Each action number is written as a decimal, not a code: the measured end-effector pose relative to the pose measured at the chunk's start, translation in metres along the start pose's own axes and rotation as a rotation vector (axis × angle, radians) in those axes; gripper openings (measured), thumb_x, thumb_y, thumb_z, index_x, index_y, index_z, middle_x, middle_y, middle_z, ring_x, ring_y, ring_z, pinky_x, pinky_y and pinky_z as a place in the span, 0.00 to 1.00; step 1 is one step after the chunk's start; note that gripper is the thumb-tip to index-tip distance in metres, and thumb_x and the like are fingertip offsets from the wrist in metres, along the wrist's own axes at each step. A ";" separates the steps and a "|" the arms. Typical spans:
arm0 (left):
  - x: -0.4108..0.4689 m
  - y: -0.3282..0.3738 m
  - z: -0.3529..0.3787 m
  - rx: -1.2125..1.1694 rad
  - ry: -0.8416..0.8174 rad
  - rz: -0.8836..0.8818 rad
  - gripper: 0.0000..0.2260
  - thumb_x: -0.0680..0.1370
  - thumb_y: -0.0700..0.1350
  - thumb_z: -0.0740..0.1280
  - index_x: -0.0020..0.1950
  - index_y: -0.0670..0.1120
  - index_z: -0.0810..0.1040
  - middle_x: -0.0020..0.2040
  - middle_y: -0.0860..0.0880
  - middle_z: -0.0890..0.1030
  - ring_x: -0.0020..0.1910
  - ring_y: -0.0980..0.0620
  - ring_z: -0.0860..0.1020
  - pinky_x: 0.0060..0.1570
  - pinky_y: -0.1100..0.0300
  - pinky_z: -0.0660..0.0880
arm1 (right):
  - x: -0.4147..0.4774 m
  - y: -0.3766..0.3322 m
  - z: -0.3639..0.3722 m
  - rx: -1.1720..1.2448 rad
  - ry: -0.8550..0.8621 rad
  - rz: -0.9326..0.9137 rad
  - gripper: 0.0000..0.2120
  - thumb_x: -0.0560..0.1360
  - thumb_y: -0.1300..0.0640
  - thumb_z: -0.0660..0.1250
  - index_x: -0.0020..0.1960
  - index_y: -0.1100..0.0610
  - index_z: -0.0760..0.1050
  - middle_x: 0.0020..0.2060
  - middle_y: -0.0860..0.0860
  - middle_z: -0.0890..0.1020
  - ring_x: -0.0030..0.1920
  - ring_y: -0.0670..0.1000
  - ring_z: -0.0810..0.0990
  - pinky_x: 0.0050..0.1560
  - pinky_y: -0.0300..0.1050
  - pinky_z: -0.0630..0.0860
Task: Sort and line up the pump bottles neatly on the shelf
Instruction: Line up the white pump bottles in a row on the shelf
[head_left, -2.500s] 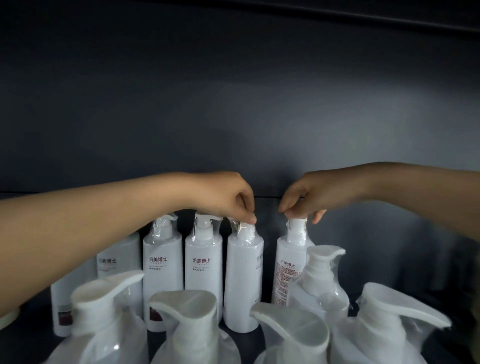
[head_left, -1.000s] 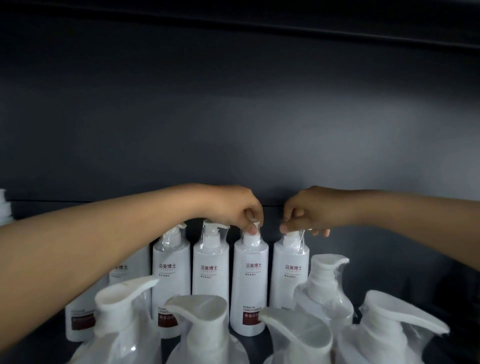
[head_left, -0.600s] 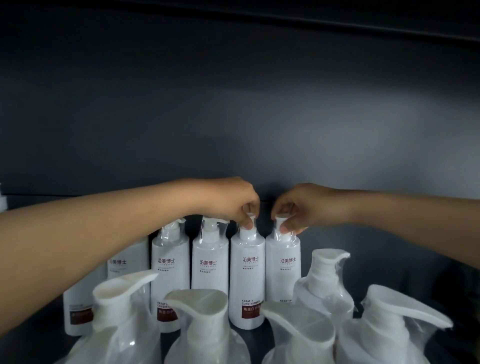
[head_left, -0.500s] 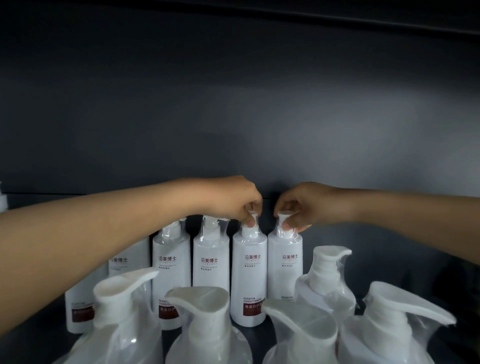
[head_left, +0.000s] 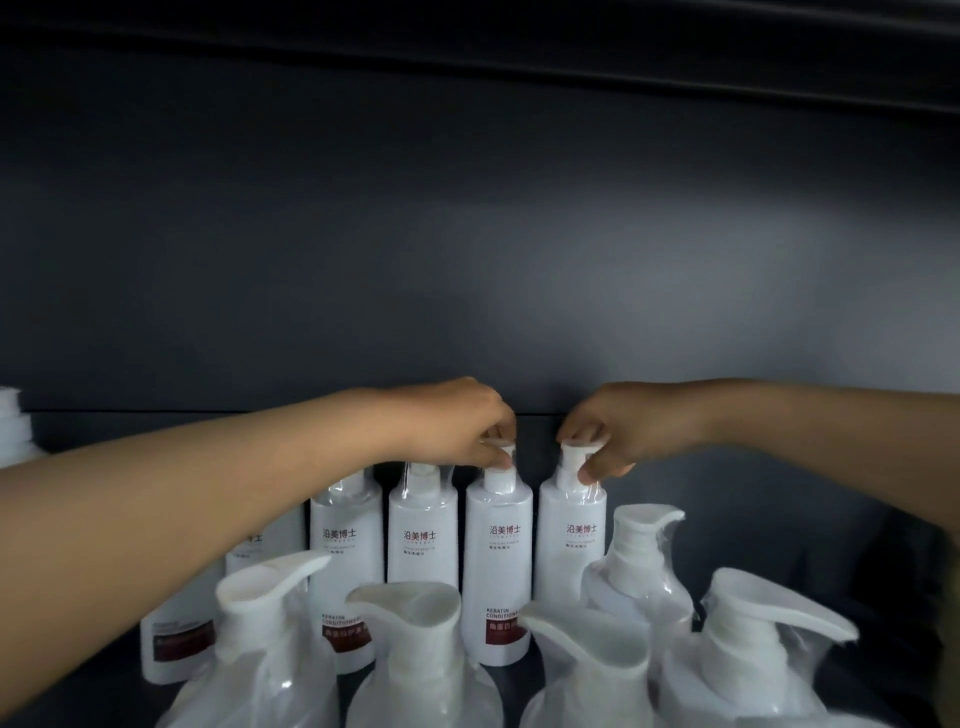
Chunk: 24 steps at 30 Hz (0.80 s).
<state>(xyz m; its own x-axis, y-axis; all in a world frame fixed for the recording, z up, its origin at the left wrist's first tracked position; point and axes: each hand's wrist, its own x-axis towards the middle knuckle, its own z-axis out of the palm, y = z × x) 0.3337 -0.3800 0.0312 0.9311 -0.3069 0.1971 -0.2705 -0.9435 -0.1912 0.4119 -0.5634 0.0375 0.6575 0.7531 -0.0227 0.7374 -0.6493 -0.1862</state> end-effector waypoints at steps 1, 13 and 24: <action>-0.001 0.000 -0.003 -0.024 0.010 -0.010 0.14 0.76 0.50 0.66 0.57 0.43 0.78 0.54 0.47 0.80 0.53 0.50 0.78 0.54 0.58 0.73 | -0.002 -0.003 -0.004 -0.058 -0.021 -0.001 0.20 0.72 0.54 0.71 0.62 0.57 0.74 0.52 0.46 0.80 0.51 0.53 0.82 0.56 0.48 0.78; -0.074 0.033 -0.090 0.159 0.073 -0.366 0.13 0.78 0.51 0.61 0.55 0.45 0.78 0.57 0.47 0.80 0.56 0.47 0.76 0.54 0.59 0.72 | -0.074 -0.068 -0.045 -0.616 0.240 0.057 0.24 0.74 0.42 0.63 0.63 0.58 0.73 0.59 0.55 0.78 0.58 0.58 0.76 0.59 0.50 0.74; -0.192 0.146 -0.112 0.247 0.320 -0.641 0.15 0.79 0.48 0.58 0.53 0.39 0.78 0.52 0.40 0.78 0.52 0.40 0.76 0.51 0.50 0.75 | -0.197 -0.127 -0.026 -0.383 0.498 -0.145 0.23 0.75 0.40 0.60 0.57 0.58 0.76 0.54 0.55 0.79 0.53 0.56 0.73 0.52 0.49 0.73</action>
<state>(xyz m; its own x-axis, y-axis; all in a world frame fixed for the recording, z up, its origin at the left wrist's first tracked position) 0.0880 -0.4725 0.0729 0.7610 0.2356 0.6045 0.3977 -0.9055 -0.1477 0.1926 -0.6321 0.0916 0.4720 0.7570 0.4519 0.7671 -0.6053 0.2127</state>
